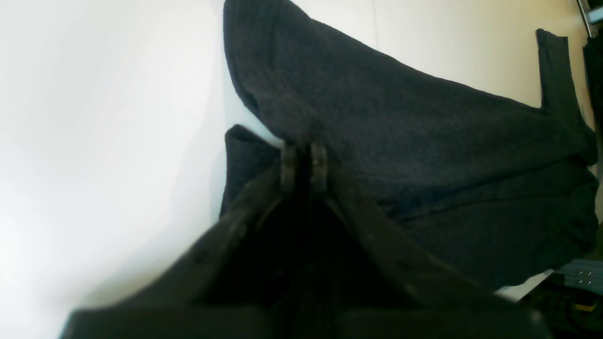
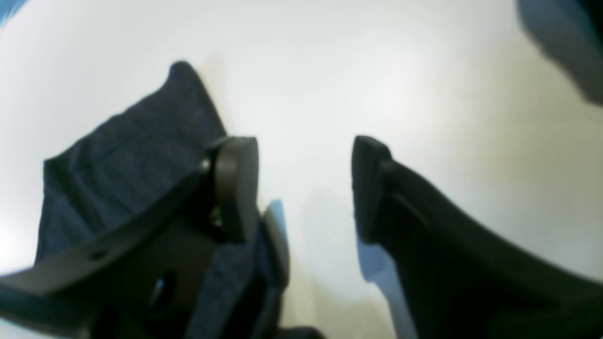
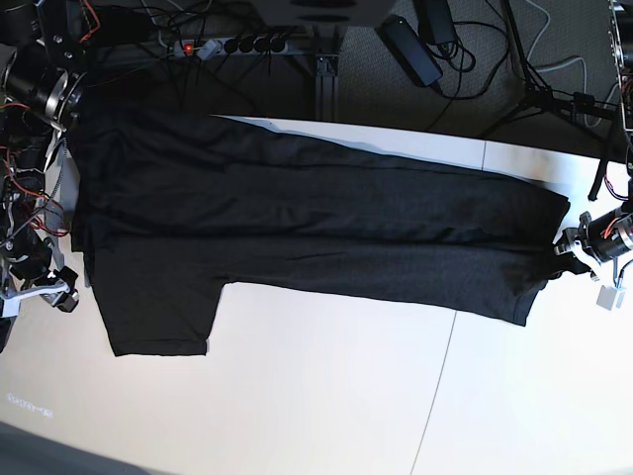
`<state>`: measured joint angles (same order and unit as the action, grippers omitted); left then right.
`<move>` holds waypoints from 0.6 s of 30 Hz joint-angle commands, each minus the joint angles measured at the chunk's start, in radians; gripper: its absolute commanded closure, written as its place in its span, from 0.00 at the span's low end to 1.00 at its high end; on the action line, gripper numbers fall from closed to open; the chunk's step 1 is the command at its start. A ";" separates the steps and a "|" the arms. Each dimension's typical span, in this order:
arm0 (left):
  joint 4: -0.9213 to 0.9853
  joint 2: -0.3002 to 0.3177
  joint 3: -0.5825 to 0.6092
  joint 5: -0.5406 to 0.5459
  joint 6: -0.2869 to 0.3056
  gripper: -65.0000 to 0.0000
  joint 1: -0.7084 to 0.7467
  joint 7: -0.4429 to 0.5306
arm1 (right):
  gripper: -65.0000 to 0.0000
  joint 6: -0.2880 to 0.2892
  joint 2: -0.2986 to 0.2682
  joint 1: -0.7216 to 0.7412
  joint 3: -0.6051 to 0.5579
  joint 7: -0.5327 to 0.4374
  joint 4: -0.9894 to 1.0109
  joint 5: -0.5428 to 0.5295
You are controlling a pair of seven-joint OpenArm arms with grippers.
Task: Fold the T-shirt properly
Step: 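Release the folded edge and move the right gripper to the hem, then grasp the hem corner with the right gripper and pull it outward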
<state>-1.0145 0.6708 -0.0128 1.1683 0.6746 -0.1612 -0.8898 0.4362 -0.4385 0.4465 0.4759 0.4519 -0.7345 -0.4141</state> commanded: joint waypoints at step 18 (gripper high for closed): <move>-0.015 0.025 -0.010 0.021 0.023 1.00 -0.018 0.017 | 0.51 0.047 0.182 0.027 -0.074 -0.018 0.019 0.037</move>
<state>-1.0145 0.6704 -0.0128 1.1713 0.6746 -0.1612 -0.8898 0.4355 -0.2539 0.4633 0.4061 0.3862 -0.7124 -0.3946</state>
